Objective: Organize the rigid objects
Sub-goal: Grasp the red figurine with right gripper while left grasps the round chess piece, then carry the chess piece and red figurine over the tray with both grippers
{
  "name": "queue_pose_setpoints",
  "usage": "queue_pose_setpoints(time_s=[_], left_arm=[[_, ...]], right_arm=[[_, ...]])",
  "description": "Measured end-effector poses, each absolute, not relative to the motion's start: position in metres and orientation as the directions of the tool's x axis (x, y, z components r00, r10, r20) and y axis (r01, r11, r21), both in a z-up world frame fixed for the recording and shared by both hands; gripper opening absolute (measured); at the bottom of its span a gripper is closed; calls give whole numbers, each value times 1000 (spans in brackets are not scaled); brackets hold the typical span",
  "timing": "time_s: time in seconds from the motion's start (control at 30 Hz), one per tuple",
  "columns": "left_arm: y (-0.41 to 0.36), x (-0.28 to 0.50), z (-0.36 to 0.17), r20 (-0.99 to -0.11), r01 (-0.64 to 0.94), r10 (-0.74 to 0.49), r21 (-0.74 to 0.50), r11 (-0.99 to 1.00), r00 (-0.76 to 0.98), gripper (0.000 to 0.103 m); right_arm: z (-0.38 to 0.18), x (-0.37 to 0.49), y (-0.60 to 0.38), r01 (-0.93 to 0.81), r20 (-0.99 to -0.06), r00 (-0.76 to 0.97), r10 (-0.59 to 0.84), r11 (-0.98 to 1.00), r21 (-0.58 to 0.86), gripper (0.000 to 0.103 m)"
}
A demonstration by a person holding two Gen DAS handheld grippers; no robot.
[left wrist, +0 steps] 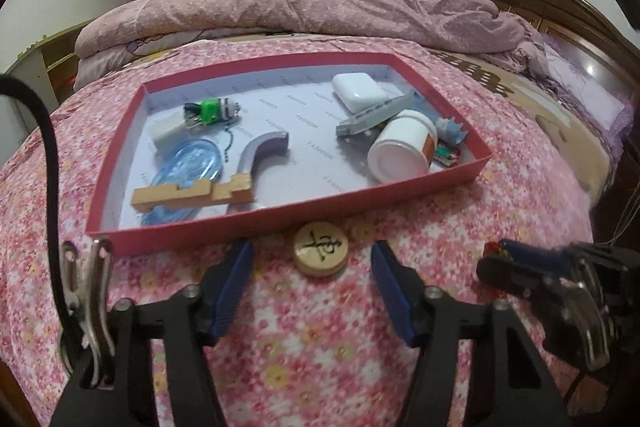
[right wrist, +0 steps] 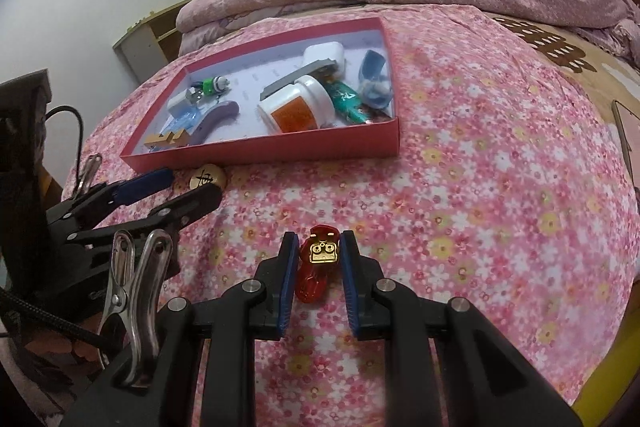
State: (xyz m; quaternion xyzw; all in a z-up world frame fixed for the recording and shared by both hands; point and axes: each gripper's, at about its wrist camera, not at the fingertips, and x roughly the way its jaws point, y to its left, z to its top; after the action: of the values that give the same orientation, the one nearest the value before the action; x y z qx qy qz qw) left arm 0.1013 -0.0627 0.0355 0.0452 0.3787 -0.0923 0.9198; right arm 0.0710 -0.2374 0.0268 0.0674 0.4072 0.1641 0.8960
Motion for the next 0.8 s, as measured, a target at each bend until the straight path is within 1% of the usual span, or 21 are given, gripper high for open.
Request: queue_pose_setpoints(time_s=[0.1,0.17,0.2,0.23,0.33,0.63,0.8], left_arm=[[-67,106,31,-713,208,-138,11,978,687,54],[-68,107,29,-712,206,-130,21,978,690,52],[-68,107,28,-709,205,-126,27,978,694,48],[-69,108,28,-707,205,-124,31,978,696,42],[-68,109,28,-708,204,-127,24,979,695,33],[-60,97,36,-713,226,-169,-15,974,681,33],[-53,88,53,-690,223,-173,-17,975,703,33]], right_arm=[[25,72,-238,-240,-706,612,356,935,262,22],[23,72,-239,-240,-708,609,359,933,267,22],[22,72,-239,-240,-707,608,361,933,269,22],[21,72,-239,-240,-707,607,362,932,271,22],[20,73,-239,-242,-704,608,367,930,276,22],[20,75,-240,-248,-696,610,378,926,286,22],[30,76,-234,-269,-685,618,387,922,278,22]])
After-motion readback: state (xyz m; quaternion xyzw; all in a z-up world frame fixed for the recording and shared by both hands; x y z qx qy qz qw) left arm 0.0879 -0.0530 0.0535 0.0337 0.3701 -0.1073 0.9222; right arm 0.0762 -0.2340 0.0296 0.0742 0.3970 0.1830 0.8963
